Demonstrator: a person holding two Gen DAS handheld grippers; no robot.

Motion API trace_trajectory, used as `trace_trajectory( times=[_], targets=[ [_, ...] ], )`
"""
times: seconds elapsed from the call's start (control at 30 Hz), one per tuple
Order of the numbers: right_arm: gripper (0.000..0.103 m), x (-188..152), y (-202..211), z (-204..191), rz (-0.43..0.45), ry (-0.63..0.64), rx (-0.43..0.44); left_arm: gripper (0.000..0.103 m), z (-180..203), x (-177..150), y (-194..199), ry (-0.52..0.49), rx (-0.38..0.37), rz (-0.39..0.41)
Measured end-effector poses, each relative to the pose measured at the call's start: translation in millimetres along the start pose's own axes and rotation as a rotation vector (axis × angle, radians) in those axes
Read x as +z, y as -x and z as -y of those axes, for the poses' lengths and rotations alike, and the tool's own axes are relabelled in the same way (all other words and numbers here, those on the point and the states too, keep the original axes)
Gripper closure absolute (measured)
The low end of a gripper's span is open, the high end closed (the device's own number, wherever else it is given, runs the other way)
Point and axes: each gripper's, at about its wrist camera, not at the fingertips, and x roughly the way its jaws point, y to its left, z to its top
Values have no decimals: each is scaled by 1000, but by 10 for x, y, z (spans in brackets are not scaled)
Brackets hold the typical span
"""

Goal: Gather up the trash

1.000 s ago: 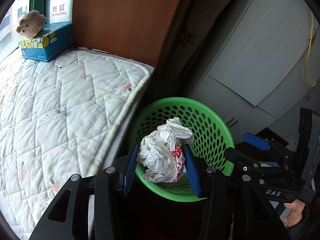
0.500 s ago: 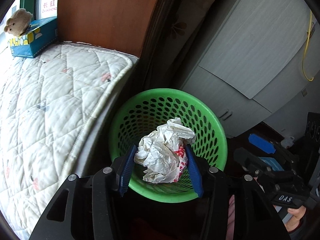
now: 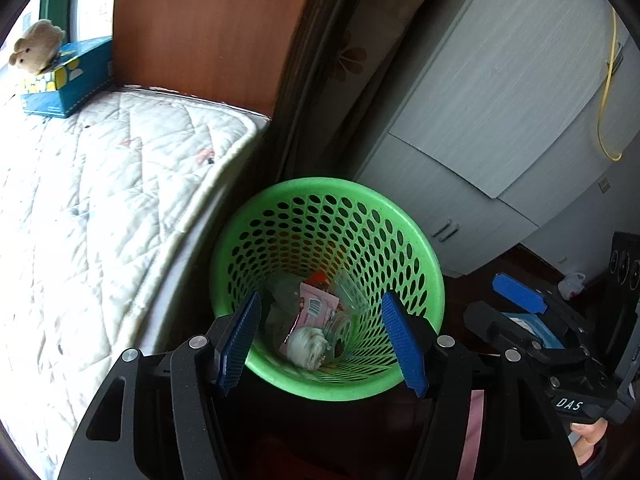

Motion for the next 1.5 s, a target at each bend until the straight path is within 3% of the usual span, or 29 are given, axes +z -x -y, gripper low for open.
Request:
trace_trajectory(
  times=[0.17, 0.23, 0.4, 0.47, 0.87, 1.17, 1.5],
  targets=[
    [14, 14, 25, -125, 9, 13, 19, 42, -111, -51, 203, 4, 44, 33],
    [14, 22, 24, -202, 8, 22, 28, 33, -165, -84, 297, 6, 84, 50],
    [14, 33, -1, -444, 7, 58, 45, 32, -334, -162, 556, 22, 123, 99],
    [14, 35, 1, -542, 6, 70, 54, 25, -398, -199, 652, 28, 148, 118],
    [14, 102, 25, -1103, 24, 143, 107, 20, -815, -424, 1175, 87, 267, 200],
    [14, 86, 17, -1458, 40, 170, 141, 12, -1090, -622, 1601, 114, 426, 273],
    [12, 0, 126, -1761, 61, 212, 143, 10, -1298, -900, 1920, 163, 515, 329]
  ],
)
